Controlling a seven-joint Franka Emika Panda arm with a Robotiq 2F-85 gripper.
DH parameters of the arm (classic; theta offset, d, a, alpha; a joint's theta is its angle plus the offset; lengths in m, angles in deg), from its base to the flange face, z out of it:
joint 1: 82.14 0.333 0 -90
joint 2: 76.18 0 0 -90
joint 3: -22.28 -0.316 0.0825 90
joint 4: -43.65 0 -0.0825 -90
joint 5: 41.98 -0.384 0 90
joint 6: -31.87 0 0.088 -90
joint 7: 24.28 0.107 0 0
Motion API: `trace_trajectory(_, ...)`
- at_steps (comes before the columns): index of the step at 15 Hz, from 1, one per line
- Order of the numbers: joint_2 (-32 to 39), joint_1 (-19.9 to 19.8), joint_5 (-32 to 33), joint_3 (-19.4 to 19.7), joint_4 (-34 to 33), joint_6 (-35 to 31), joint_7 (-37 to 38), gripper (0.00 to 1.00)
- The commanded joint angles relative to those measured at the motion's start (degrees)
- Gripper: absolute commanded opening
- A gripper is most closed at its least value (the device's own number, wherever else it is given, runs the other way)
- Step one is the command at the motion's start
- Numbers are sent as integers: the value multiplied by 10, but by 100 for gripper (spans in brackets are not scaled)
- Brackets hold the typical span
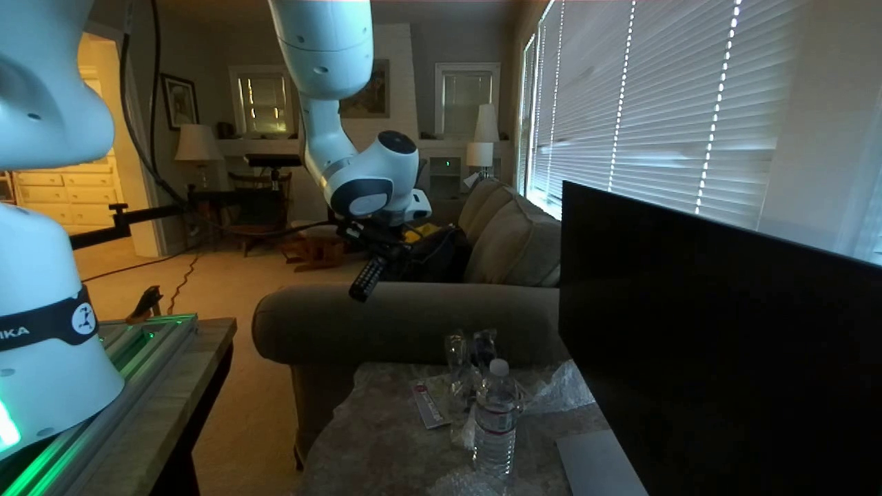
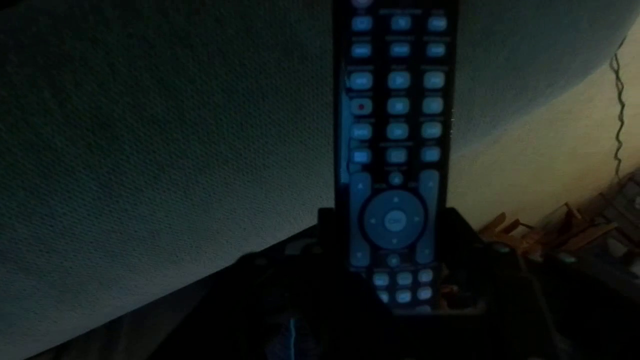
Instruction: Put the remote on the couch
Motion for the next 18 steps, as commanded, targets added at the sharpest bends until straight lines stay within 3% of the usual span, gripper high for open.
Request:
trace_trajectory(1,2,1,8,1,-2,0,7,53)
trace_trajectory(3,2,-1,8,2,-2,0,7,53)
trace_trajectory(4,2,-1,8,2,-2,0,7,28)
trace_trajectory(11,-91,90,-46,72,11,-75,189,28)
trace_trajectory(14,-151,164,-80,126,22,-78,273,28)
trace_trajectory(18,-222,312,-134,241,34,-77,379,28)
